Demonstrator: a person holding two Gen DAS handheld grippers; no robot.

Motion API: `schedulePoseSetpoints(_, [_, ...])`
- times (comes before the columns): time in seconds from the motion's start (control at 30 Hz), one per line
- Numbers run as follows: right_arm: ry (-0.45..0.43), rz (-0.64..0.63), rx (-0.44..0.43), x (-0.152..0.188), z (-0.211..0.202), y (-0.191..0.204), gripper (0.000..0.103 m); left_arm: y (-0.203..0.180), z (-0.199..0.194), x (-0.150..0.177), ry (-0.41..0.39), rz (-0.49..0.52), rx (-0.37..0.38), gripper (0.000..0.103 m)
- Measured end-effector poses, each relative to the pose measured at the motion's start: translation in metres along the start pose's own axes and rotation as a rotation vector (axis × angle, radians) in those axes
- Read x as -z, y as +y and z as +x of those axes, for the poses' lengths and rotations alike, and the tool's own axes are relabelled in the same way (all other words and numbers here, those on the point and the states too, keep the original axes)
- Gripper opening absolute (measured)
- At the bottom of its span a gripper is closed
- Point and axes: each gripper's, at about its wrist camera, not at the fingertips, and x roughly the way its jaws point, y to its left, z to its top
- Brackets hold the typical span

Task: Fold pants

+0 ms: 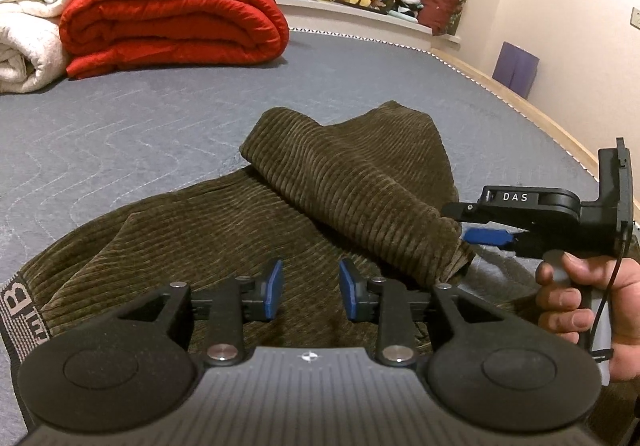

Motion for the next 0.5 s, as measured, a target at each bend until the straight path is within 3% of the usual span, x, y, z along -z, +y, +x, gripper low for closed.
schedulePoseSetpoints(0.03, [-0.003,-0.009,-0.009,0.001,0.0,0.003,0.042,0.0,0.0,0.0,0.0,-0.001,-0.001,0.035])
schedulePoseSetpoints(0.1, [-0.017,-0.035,-0.024,0.001,-0.003,0.009,0.017,0.001,0.0,0.0,0.001,-0.001,0.0,0.036])
schedulePoseSetpoints(0.17, [-0.061,-0.073,-0.007,0.0,-0.01,0.016,0.008,0.001,0.001,0.0,0.005,0.0,0.001,0.037])
schedulePoseSetpoints(0.33, [-0.163,-0.166,-0.035,-0.009,-0.035,0.038,0.003,0.003,-0.001,-0.002,-0.002,-0.002,-0.004,0.037])
schedulePoseSetpoints(0.5, [-0.231,-0.319,-0.188,-0.009,-0.065,0.07,0.002,0.011,-0.005,-0.007,-0.033,-0.043,-0.01,0.037])
